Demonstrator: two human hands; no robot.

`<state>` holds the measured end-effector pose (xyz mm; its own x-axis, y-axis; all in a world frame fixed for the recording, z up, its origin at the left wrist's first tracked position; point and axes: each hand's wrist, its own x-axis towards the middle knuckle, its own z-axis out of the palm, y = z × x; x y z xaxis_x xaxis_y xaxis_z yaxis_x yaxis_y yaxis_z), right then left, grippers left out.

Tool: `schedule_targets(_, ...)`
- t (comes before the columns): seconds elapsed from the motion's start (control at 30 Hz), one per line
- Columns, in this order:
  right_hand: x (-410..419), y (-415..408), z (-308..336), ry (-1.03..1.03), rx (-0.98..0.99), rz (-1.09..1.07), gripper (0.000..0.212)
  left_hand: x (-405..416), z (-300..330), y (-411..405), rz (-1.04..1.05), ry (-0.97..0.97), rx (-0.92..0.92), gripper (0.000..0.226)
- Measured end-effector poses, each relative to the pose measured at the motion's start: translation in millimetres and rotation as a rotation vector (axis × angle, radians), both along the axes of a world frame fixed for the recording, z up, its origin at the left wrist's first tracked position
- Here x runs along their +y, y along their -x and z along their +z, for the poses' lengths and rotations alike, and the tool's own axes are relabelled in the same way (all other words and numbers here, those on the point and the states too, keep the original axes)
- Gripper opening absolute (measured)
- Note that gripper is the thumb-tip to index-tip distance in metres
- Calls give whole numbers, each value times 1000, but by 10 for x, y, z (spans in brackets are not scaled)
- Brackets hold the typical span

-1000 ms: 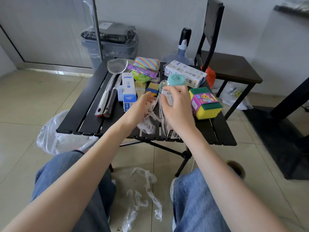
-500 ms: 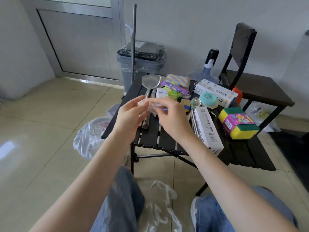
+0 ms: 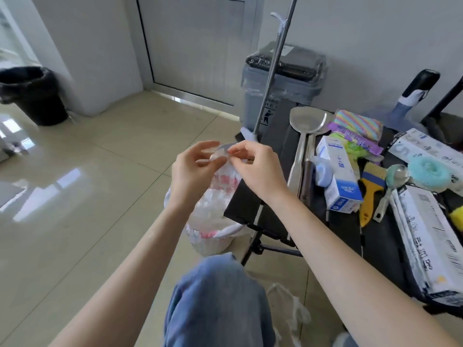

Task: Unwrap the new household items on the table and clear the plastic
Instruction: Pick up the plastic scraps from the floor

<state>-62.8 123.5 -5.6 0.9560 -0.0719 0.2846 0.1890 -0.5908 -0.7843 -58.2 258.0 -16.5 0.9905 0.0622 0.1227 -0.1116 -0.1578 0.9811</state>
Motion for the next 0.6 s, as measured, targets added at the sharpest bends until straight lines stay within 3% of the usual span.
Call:
schedule_targets(0.1, 74, -209, -80, 127, 81, 75, 22, 184, -340, -277, 67, -19, 106, 31)
schedule_targets(0.23, 97, -390, -224, 295, 190, 140, 29, 229, -793, -504, -163, -233, 241, 30)
schedule_targets(0.37, 53, -404, -321, 310, 177, 138, 30, 255, -880, -471, -197, -188, 292, 34)
schedule_targets(0.5, -55, -169, -184, 235, 61, 88, 29, 262, -592, -268, -148, -148, 202, 31)
schedule_targets(0.6, -199, 161, -3, 156, -22, 69, 28, 133, -141, 43, -227, -91, 81, 24)
